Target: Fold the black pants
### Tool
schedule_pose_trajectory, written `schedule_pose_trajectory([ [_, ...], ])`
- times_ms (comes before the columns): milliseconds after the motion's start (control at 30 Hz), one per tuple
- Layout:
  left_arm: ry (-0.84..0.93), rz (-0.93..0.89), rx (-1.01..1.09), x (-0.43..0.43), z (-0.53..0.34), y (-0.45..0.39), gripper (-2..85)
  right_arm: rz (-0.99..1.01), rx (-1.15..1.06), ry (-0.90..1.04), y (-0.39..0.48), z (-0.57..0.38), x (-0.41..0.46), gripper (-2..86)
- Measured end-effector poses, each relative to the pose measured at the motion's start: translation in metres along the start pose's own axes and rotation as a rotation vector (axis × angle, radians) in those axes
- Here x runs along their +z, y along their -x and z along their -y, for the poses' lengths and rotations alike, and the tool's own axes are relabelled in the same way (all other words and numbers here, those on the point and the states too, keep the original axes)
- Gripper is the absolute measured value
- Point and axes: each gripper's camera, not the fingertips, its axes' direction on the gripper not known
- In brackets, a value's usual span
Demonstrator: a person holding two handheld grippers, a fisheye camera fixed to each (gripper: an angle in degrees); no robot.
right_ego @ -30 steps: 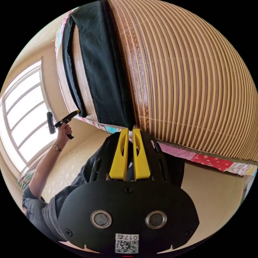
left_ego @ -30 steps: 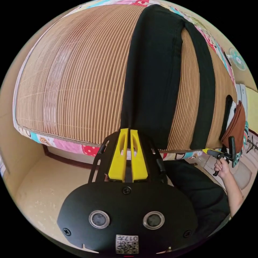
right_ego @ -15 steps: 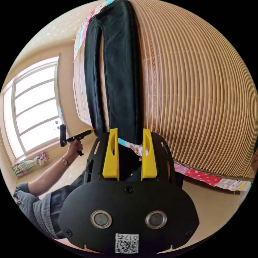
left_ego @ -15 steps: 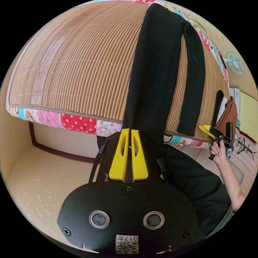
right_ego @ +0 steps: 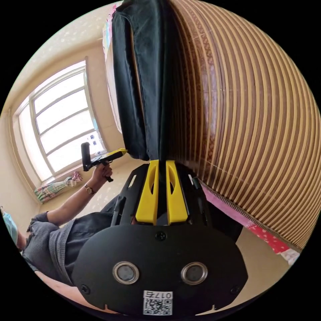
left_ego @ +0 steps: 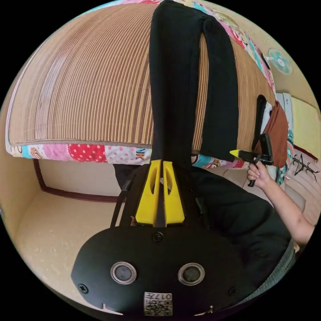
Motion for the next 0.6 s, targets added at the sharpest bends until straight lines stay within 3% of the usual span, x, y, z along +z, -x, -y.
schedule_pose_trajectory([
  [100,-0.020,-0.085,-0.110,0.010,-0.021,0.017,-0.3,0.072,0.062,-0.020,-0.040,-0.040,-0.013,2.9],
  [200,0.080,-0.063,-0.291,0.036,-0.044,0.048,-0.4,-0.135,0.119,0.001,-0.072,-0.078,-0.023,2.7],
  [267,0.205,-0.161,-0.450,0.057,-0.060,0.073,-0.5,-0.183,0.117,-0.016,-0.086,-0.102,-0.033,2.6],
  [300,0.233,-0.304,-0.526,0.065,-0.072,0.083,-0.5,-0.160,0.104,-0.030,-0.087,-0.107,-0.035,2.6],
  [333,0.174,-0.464,-0.527,0.065,-0.077,0.084,-0.5,-0.104,0.087,-0.049,-0.090,-0.117,-0.038,2.6],
  [433,0.041,-0.719,-0.421,0.056,-0.066,0.065,-0.3,0.015,0.020,-0.069,-0.090,-0.134,-0.034,2.5],
  [600,0.050,-0.949,-0.118,0.048,-0.008,-0.010,1.0,0.184,-0.287,0.039,-0.070,-0.122,-0.007,2.3],
])
